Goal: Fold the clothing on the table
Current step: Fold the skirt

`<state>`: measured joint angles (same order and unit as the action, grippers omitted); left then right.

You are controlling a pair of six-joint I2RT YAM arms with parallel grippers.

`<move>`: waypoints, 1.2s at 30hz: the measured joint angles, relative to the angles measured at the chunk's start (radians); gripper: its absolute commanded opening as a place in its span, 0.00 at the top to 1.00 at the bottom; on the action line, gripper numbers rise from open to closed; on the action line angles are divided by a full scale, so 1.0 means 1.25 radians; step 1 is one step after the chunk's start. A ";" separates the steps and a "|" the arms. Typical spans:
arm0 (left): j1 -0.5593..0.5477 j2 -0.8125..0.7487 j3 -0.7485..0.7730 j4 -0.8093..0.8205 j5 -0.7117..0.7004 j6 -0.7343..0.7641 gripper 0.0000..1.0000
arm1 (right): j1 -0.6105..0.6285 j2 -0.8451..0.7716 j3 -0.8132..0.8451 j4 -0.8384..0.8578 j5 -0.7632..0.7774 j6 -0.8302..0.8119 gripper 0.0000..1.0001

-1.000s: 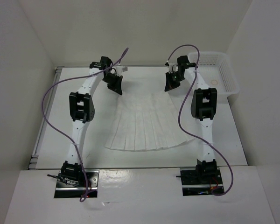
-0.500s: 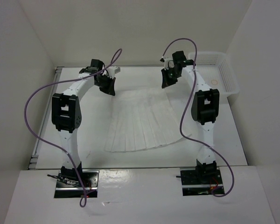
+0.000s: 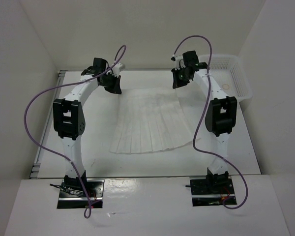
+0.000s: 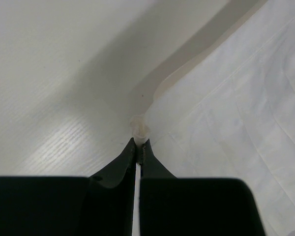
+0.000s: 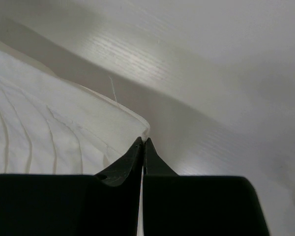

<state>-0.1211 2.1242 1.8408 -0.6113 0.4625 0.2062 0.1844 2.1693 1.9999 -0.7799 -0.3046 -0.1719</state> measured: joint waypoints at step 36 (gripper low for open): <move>-0.029 -0.191 -0.136 0.069 0.020 0.022 1.00 | 0.020 -0.313 -0.309 0.186 0.154 0.045 1.00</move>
<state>-0.1577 1.8851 1.6714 -0.5251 0.4881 0.2333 0.2089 1.7782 1.6135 -0.5476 -0.1127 -0.1154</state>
